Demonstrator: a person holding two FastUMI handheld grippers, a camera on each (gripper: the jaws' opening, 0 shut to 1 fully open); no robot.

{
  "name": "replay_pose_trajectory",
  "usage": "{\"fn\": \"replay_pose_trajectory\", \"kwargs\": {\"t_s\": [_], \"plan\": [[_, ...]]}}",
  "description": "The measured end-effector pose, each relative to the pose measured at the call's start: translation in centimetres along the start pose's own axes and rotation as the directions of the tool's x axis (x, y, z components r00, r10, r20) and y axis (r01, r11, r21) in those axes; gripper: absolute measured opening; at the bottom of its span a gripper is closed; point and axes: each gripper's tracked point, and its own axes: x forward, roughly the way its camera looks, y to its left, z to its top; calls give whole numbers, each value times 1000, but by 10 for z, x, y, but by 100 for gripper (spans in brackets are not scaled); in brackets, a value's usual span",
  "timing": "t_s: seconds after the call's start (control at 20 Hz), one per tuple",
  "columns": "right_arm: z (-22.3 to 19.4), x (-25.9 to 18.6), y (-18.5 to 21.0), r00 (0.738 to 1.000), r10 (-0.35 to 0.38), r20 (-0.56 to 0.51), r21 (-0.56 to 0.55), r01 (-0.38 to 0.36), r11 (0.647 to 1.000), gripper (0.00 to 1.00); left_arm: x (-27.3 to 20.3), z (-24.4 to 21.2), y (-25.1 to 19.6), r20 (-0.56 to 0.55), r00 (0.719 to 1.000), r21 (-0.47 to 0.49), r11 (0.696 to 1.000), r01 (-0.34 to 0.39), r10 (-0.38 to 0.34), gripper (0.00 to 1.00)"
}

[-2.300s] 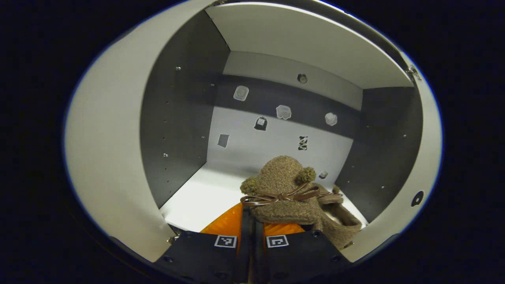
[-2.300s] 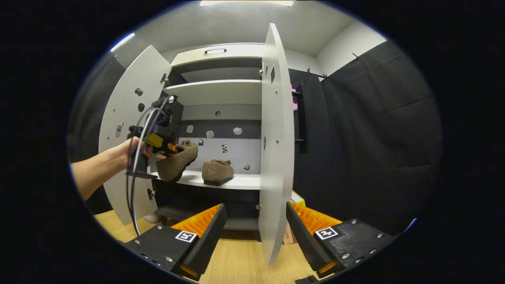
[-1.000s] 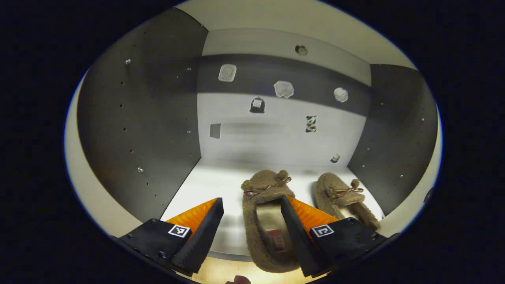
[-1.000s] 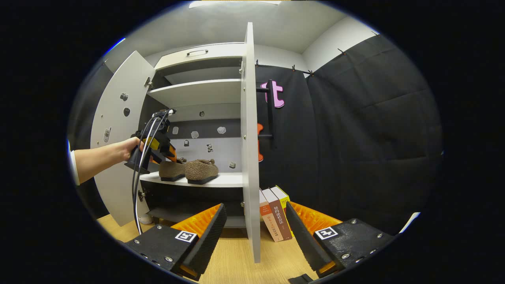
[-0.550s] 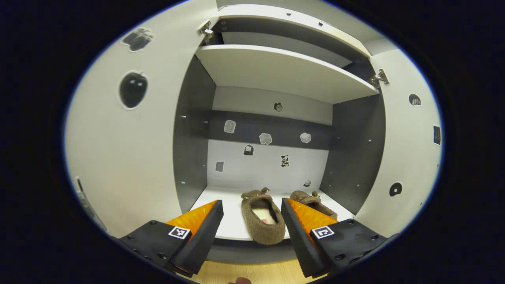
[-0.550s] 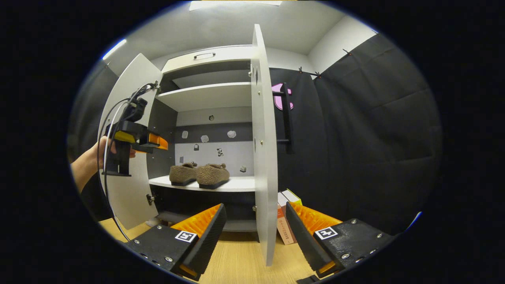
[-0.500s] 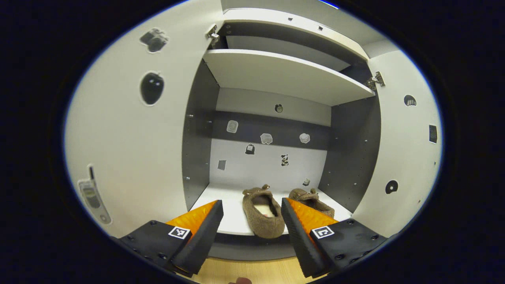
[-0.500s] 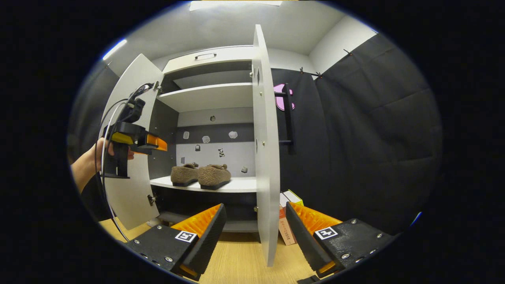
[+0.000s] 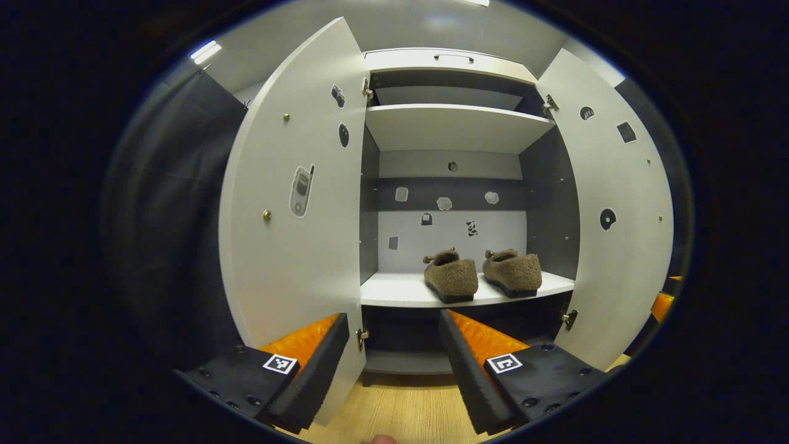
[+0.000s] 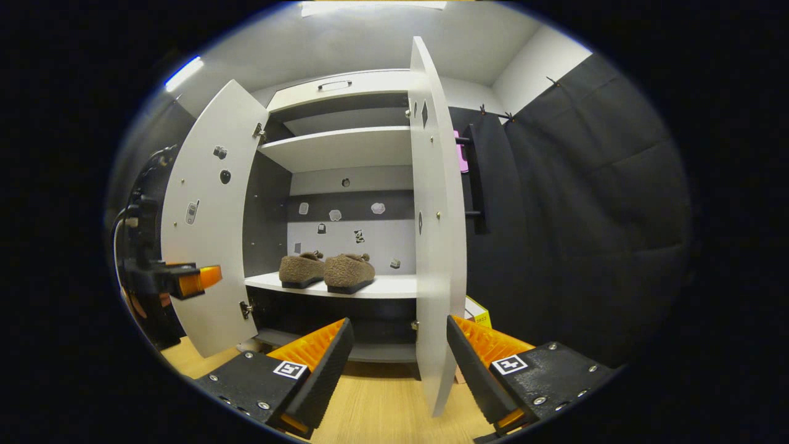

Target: Grab one shoe with the right hand and put it into the shoe cabinet, grab the other shoe with the left hand and put it into the shoe cabinet; then close the right door with the right hand and the left door with the left hand.

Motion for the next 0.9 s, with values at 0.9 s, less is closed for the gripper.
{"fn": "replay_pose_trajectory", "kwargs": {"t_s": [0.9], "plan": [[41,38,-130,976,-197,87,-98,205,974,93,-44,-50,19,-43,998,-28,998,-51,50,99]]}}
